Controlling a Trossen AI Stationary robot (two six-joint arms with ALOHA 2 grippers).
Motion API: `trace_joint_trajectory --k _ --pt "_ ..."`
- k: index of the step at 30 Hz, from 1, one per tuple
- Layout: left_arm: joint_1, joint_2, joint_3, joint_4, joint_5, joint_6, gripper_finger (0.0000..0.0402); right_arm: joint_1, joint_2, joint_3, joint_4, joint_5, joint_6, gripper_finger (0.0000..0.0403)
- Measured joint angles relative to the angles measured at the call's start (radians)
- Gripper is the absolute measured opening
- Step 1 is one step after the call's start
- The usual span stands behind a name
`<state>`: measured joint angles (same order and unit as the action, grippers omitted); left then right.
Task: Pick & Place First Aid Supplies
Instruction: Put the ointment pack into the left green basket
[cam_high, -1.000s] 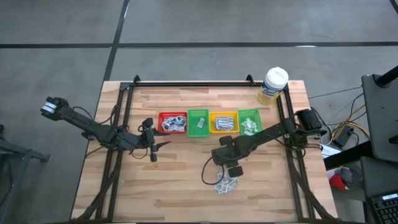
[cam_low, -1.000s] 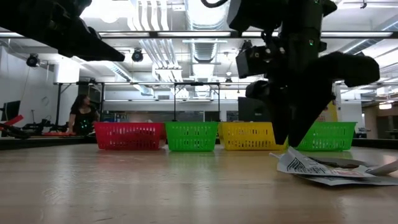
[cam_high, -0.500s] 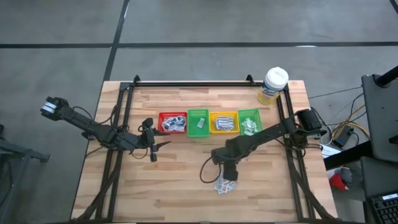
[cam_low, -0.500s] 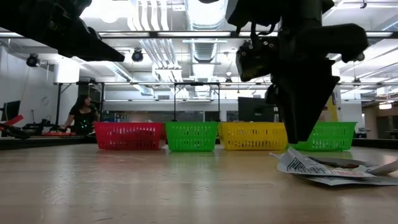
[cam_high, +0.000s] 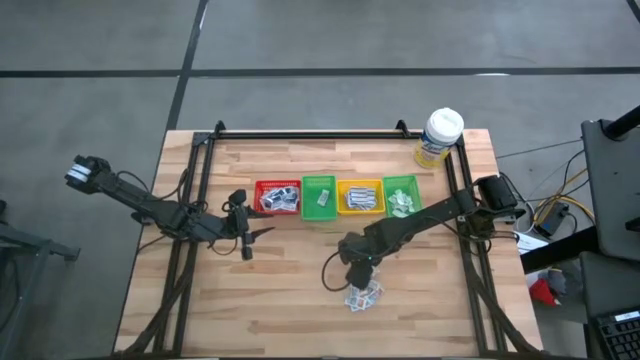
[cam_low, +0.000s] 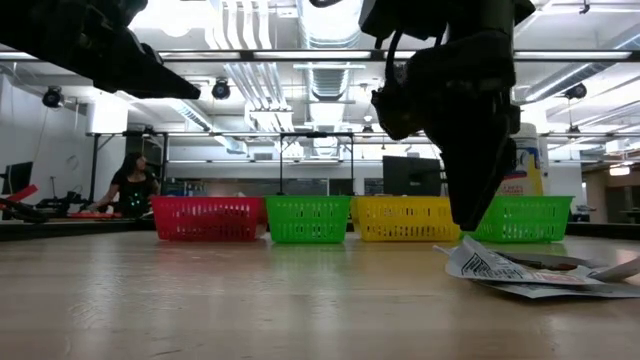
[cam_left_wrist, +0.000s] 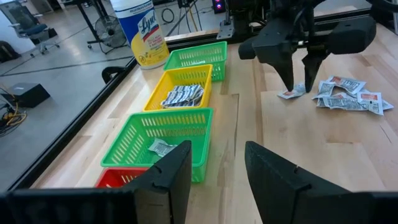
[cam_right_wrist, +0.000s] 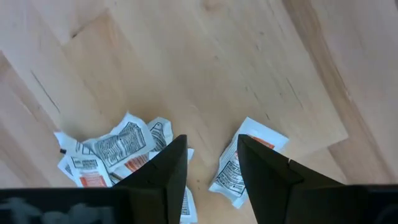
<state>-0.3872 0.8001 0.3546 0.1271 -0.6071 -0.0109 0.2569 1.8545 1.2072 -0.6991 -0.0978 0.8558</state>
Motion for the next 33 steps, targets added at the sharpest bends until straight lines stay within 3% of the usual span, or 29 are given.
trace_joint_trajectory --k 24,33 --pt "0.0 0.003 0.0 0.006 0.0 0.0 0.0151 -0.013 0.04 -0.049 0.004 0.022 0.096 0.0144" --pt "0.0 0.005 0.0 0.008 0.0 0.0 0.0151 -0.016 0.095 -0.046 -0.005 0.026 0.09 0.0125"
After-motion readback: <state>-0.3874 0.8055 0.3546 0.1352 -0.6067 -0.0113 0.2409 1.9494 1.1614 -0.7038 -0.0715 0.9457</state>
